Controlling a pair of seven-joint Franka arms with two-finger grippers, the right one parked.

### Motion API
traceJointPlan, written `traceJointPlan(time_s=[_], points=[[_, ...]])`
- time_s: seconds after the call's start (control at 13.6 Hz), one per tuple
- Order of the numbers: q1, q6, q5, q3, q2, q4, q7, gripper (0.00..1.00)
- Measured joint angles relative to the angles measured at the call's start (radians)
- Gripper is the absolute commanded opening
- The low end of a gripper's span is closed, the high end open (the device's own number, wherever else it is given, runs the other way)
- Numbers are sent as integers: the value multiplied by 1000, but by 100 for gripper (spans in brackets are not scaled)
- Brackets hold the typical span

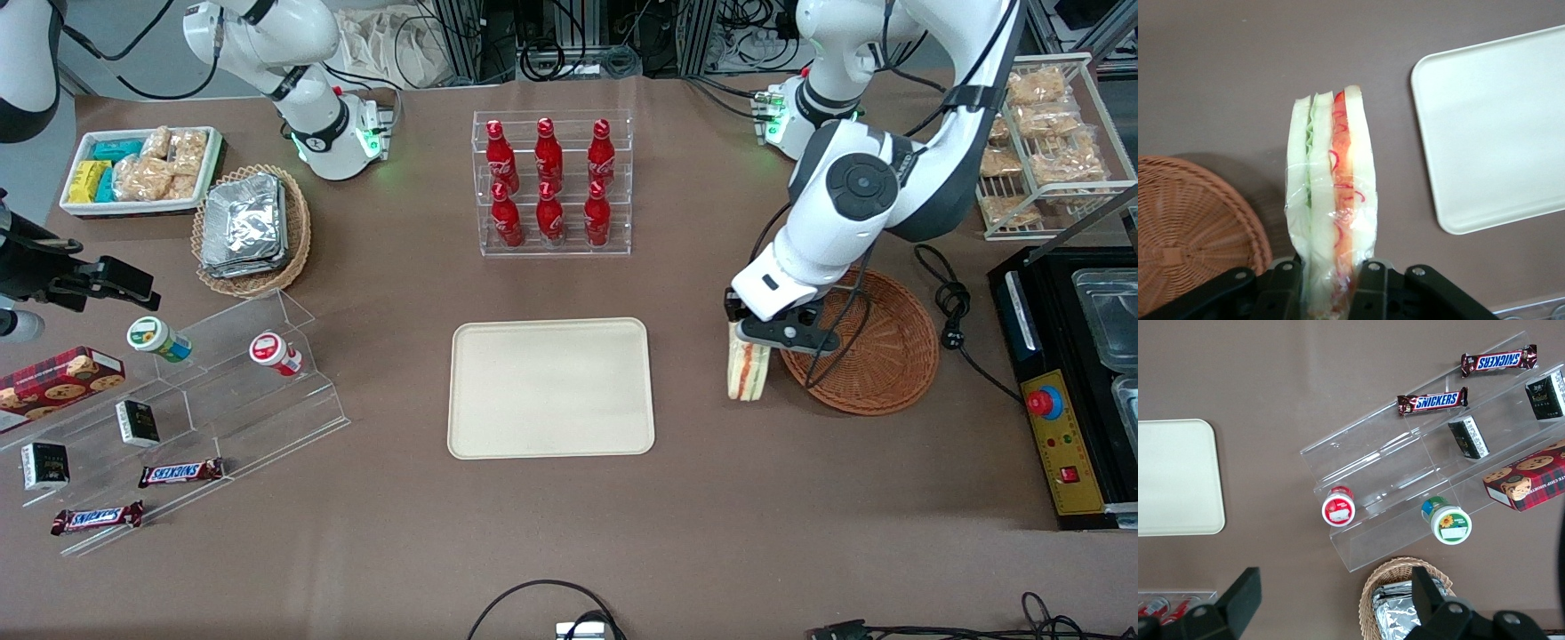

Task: Place sandwich from basket to tray
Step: 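Carry the sandwich with the left gripper over the cream tray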

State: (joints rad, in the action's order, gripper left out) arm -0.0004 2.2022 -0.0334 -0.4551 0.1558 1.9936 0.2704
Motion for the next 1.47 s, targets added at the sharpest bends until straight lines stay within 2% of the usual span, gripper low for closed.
traceJointPlan(time_s=[0.37, 0.59, 0.88, 1.17, 1.47], points=[[-90, -3, -8, -11, 76, -81, 114, 24], [-148, -3, -69, -11, 128, -124, 212, 24], [-219, -3, -110, -12, 221, -207, 283, 24], [-279, -3, -232, -11, 338, -279, 410, 24], [-311, -3, -253, -11, 439, -348, 437, 24]])
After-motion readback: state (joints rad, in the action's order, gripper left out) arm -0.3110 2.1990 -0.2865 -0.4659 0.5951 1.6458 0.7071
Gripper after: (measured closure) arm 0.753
